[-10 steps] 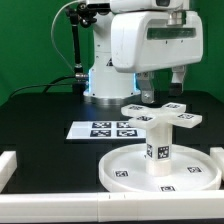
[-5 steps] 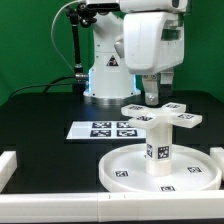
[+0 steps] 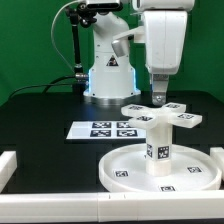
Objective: Assemble round table
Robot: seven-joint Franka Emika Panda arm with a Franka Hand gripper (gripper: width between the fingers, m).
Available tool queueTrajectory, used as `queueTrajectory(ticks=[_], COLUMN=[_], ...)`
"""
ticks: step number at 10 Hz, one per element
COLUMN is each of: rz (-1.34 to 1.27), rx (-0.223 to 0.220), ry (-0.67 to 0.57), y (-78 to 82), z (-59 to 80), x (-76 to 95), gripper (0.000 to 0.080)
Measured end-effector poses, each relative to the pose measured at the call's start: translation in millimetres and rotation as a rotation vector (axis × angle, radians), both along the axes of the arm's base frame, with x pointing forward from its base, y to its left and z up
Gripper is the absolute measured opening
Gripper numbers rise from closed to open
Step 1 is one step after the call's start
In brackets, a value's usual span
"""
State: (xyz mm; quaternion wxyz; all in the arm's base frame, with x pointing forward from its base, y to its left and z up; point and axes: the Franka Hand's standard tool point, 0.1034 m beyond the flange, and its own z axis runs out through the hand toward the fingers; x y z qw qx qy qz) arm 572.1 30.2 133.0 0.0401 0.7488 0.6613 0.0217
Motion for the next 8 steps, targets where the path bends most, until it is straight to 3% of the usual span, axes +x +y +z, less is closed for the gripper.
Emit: queueTrajectory(ticks=[8], rz=[0.032], rx=[-0.018], ry=[0.039], y=[-0.8], z=[-13.9], x=[2.5], gripper=[0.0649])
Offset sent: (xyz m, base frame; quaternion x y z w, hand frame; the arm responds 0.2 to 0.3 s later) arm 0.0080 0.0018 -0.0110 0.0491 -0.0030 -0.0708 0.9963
